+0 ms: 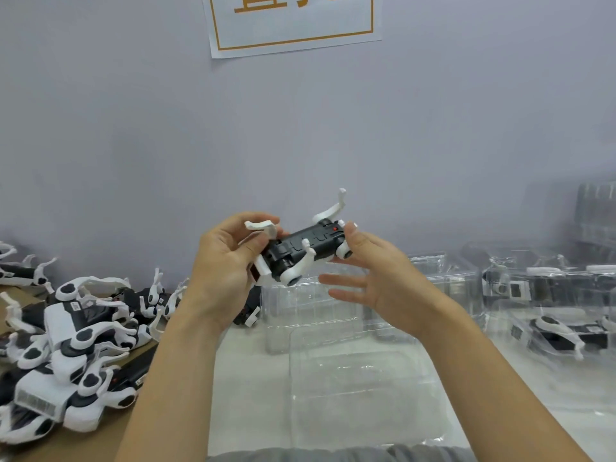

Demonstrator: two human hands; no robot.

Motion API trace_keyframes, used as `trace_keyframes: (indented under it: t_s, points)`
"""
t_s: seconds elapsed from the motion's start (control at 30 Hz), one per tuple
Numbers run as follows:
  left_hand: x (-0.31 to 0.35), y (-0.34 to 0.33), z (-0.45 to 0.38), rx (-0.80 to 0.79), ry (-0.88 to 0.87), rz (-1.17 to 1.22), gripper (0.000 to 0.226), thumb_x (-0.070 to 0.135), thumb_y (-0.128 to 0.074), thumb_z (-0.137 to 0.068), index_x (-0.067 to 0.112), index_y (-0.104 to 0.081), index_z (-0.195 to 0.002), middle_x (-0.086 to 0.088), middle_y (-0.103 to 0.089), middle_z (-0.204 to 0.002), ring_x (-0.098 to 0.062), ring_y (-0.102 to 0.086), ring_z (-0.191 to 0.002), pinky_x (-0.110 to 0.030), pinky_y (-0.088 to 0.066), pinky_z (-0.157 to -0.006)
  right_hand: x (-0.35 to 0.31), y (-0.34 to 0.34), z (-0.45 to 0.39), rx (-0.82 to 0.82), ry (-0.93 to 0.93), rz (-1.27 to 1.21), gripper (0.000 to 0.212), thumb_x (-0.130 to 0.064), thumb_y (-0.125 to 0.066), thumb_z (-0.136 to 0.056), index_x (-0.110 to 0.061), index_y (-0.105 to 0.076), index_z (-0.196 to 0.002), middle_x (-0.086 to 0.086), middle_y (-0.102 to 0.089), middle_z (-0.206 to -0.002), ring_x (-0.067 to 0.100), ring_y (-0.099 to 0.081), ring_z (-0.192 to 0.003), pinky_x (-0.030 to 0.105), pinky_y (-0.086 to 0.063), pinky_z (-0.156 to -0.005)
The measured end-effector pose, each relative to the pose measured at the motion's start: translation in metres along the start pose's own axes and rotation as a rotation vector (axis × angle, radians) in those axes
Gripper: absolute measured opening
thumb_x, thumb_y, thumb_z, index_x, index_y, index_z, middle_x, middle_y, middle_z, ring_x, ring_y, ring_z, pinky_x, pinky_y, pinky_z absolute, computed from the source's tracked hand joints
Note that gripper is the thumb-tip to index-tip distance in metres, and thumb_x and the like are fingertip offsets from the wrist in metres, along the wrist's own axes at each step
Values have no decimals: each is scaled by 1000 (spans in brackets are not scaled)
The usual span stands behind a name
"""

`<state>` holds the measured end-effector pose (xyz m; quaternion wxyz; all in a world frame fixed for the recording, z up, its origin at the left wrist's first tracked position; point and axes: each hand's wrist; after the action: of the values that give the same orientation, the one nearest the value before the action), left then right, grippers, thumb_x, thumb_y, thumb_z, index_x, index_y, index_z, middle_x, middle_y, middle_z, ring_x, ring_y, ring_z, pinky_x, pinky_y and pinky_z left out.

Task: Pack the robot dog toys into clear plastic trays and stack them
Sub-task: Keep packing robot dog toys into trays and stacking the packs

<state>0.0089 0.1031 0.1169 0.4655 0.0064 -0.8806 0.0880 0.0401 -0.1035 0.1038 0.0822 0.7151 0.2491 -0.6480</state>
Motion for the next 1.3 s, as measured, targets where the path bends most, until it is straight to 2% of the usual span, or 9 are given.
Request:
trace_keyframes:
  t_s: [0.1,0.2,0.3,0.47,0.7,0.83,0.97,1.17,1.3]
  points:
    - [-3,-1,2,-42,3,45,19,12,-63,-80,23,-78,-83,-13,-75,-92,-27,-72,-92,-34,-59,-77,-3,4,4,-142,51,-164,57,-45,-68,-85,-12,-60,-131,21,-55,-138,35,-67,-111,36,-57,-83]
    - [-6,1,1,-45,-1,46,21,11,-62,-81,23,-79,-85,-9,-76,-92,-24,-72,-96,-30,-58,-80,-4,7,7,-188,13,-260,75,-49,-68,-79,-1,-54,-135,21,-59,-136,41,-65,-113,39,-58,-83]
    - [-7,1,1,-52,62,62,23,11,-61,-85,24,-80,-87,-8,-76,-99,-20,-72,-99,-29,-58,-79,-4,6,7,-179,7,-320,69,-46,-68,-82,-3,-56,-134,25,-58,-134,47,-64,-111,43,-58,-83]
    - [-11,-5,3,-59,262,47,22,18,-53,-102,24,-73,-108,-9,-73,-110,-27,-72,-99,-45,-61,-76,0,3,1,-37,72,-280,44,-6,-71,-84,0,-53,-123,27,-58,-130,41,-67,-107,42,-59,-82]
    - [-14,-18,5,-103,390,173,31,16,-62,-96,7,-61,-126,-18,-68,-120,-41,-70,-102,-44,-61,-84,9,-1,-6,220,188,-213,28,9,-60,-91,-13,-60,-108,14,-61,-118,30,-69,-102,40,-61,-81]
    - [-21,-20,4,-63,282,88,28,1,-63,-93,6,-59,-121,-26,-59,-125,-32,-68,-90,-43,-59,-84,13,-2,-4,271,282,98,36,8,-68,-85,-20,-60,-106,4,-63,-111,19,-67,-93,37,-61,-80]
    - [-25,-15,4,2,179,-25,30,-5,-65,-91,17,-66,-112,-8,-66,-111,-24,-72,-90,-37,-60,-78,13,6,-1,190,330,456,46,5,-73,-82,-24,-63,-116,-3,-65,-108,7,-65,-77,17,-52,-66]
    - [-24,-13,5,43,67,-198,42,-12,-70,-83,23,-66,-105,0,-71,-103,-9,-70,-83,-23,-58,-67,12,26,0,28,216,750,84,22,-30,-80,-27,-43,-146,-11,-49,-143,8,-47,-132,4,-41,-88]
    - [-21,-21,6,27,57,-293,47,-10,-78,-75,30,-71,-99,0,-72,-96,-17,-67,-80,-28,-60,-69,9,25,1,51,285,781,70,4,-43,-88,-35,-44,-146,-24,-46,-143,-1,-41,-134,6,-35,-96]
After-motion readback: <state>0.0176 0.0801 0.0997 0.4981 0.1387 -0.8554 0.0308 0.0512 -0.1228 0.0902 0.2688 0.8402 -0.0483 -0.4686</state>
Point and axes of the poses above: each hand's wrist, its own z-axis away from the middle knuckle, its own y-axis out of the back of the hand, x = y × z
